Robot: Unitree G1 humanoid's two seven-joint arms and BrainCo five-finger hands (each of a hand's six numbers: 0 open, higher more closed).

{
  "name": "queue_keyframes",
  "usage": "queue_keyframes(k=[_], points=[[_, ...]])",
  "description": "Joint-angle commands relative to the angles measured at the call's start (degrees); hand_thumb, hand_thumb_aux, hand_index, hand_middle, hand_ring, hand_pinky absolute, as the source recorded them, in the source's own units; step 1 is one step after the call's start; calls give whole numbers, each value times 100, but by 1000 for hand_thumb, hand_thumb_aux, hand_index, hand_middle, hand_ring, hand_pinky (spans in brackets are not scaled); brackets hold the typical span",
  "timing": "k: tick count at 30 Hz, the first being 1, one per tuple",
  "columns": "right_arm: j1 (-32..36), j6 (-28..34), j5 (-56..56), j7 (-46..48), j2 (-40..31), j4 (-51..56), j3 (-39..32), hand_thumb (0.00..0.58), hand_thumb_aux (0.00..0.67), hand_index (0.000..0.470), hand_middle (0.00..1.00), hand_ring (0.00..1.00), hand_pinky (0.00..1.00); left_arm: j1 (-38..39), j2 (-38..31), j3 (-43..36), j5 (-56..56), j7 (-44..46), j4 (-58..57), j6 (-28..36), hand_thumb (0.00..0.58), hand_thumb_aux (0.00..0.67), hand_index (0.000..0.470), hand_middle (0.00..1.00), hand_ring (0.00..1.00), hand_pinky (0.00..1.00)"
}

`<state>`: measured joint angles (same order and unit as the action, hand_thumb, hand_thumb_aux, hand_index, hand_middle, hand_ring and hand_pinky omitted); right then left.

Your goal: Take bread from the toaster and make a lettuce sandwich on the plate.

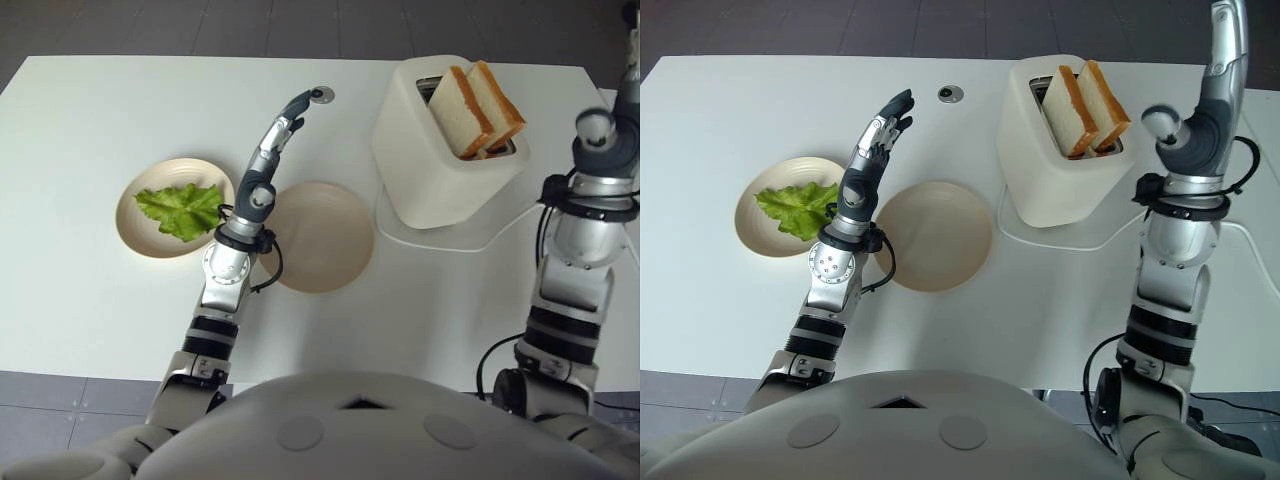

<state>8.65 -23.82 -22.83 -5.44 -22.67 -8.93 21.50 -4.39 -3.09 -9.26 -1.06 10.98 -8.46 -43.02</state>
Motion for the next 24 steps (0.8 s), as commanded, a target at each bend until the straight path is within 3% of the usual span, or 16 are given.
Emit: queue_keyframes(k=[1,8,9,10,11,12,13,15,17,20,21,22,24], points=[[86,639,-384,327,-503,1097,-330,0,0,0,0,0,0,1,6,-8,-11,14,-5,36,0,0,0,0,0,0],[3,865,-295,799,-798,1817,-967,0,0,0,0,0,0,-17,5,1,-15,10,-31,31,0,0,0,0,0,0],[-2,871,-278,829,-824,1860,-1021,83,50,35,0,0,0,-23,7,3,-13,8,-38,32,0,0,0,0,0,0],[-5,870,-258,846,-847,1890,-1065,377,273,192,0,0,0,-28,9,5,-11,7,-40,34,0,0,0,0,0,0],[-13,862,-218,856,-872,1894,-1104,530,473,332,0,0,0,-32,10,6,-9,7,-39,38,0,0,0,0,0,0],[-19,852,-166,863,-897,1874,-1129,578,636,446,0,0,0,-35,12,4,-10,6,-36,43,0,0,0,0,0,0],[-27,842,-122,867,-916,1837,-1139,580,670,470,0,0,0,-35,14,2,-12,6,-37,43,0,0,0,0,0,0],[-43,782,67,871,-921,1703,-1099,580,670,470,0,0,0,-36,16,0,-11,7,-41,44,0,0,0,0,0,0],[-49,728,312,851,-891,1490,-987,580,670,470,180,180,180,-26,18,-3,-9,8,-27,51,0,0,0,0,0,0],[12,673,616,778,-853,1291,-816,580,670,470,643,643,643,-27,19,-4,-11,7,-27,55,0,0,0,0,0,0],[38,671,682,732,-844,1234,-764,580,670,470,686,686,686,-29,19,-2,-14,4,-28,55,0,0,0,0,0,0],[64,673,739,683,-832,1180,-710,580,670,470,835,835,835,-30,20,0,-16,2,-30,54,0,0,0,0,0,0],[133,601,884,490,-759,1025,-526,580,670,470,949,949,949,-28,18,3,-18,-1,-28,50,0,0,0,0,0,0]])
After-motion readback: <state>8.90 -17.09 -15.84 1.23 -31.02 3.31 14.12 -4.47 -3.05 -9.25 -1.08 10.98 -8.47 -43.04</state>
